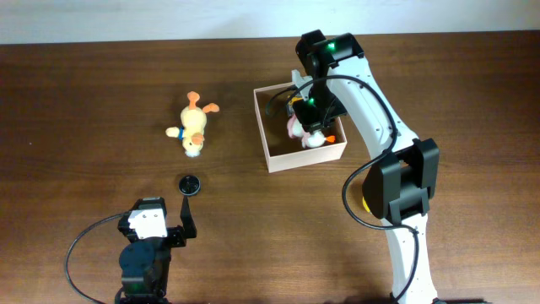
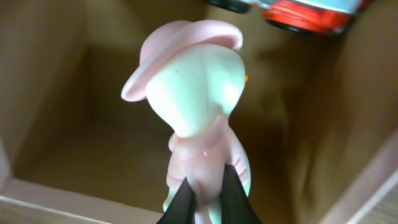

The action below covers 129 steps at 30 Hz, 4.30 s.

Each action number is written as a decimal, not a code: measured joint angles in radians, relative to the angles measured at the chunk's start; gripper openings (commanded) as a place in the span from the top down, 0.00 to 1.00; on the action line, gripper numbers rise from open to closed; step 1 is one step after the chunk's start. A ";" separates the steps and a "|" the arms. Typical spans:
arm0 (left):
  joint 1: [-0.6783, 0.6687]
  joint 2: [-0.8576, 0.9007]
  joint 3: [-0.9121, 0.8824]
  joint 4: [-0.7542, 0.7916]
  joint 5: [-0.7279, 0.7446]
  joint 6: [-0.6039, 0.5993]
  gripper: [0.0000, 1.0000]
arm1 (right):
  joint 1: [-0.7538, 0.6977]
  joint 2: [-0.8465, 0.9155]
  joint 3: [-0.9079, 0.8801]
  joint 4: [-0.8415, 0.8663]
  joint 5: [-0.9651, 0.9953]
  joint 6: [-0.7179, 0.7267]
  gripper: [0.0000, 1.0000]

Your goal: Pack container

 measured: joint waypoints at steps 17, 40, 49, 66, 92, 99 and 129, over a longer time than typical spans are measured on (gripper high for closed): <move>0.000 0.000 0.000 0.000 0.000 0.000 0.01 | -0.027 0.000 0.000 -0.002 0.164 0.178 0.96; 0.000 0.000 0.000 0.000 0.000 0.000 0.01 | -0.035 -0.002 -0.132 0.107 0.179 0.204 0.63; 0.000 0.000 0.000 0.000 0.000 0.000 0.01 | -0.035 -0.002 -0.136 0.110 0.178 0.203 0.62; 0.000 0.000 0.000 0.000 0.000 0.000 0.01 | -0.033 -0.004 -0.055 0.140 0.072 0.124 0.47; 0.000 0.000 0.000 0.000 0.000 0.000 0.01 | 0.017 -0.005 -0.158 0.298 0.032 0.045 0.55; 0.000 0.000 0.000 0.000 0.000 0.000 0.01 | 0.017 -0.001 -0.175 0.301 0.047 0.043 0.90; 0.000 0.000 0.000 0.000 0.000 0.000 0.01 | 0.009 -0.006 -0.096 0.151 0.220 0.043 0.48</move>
